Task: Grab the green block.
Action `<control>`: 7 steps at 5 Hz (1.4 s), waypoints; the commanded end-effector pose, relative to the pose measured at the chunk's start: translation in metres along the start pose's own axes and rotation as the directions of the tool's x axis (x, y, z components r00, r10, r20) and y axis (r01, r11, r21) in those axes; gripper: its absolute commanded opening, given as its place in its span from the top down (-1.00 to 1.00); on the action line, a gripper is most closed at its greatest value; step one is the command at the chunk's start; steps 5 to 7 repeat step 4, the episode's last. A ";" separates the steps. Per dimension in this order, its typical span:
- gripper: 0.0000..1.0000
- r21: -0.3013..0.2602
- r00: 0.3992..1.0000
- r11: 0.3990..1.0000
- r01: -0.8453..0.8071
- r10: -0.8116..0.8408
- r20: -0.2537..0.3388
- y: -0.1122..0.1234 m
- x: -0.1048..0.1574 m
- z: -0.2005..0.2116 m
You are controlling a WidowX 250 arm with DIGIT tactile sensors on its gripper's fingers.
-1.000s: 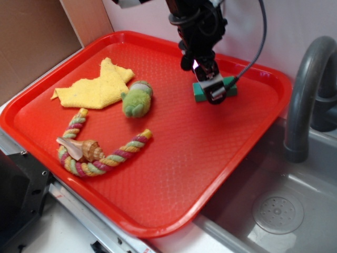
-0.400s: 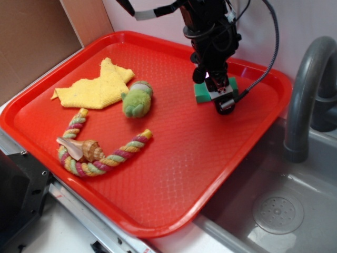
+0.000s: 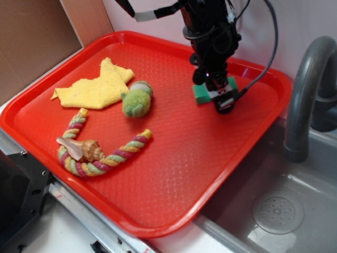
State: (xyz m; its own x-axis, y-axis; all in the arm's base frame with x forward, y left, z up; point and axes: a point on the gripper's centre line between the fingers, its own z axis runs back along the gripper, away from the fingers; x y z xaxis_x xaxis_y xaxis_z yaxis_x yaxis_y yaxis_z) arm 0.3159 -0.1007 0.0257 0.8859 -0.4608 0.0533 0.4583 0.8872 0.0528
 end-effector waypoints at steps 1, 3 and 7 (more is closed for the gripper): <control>1.00 -0.016 0.908 0.908 -0.418 0.418 -0.014 0.007 -0.026 0.132; 1.00 -0.075 0.701 0.697 -0.713 0.708 -0.087 0.013 -0.091 0.194; 1.00 -0.090 0.724 0.719 -0.690 0.684 -0.087 0.016 -0.097 0.190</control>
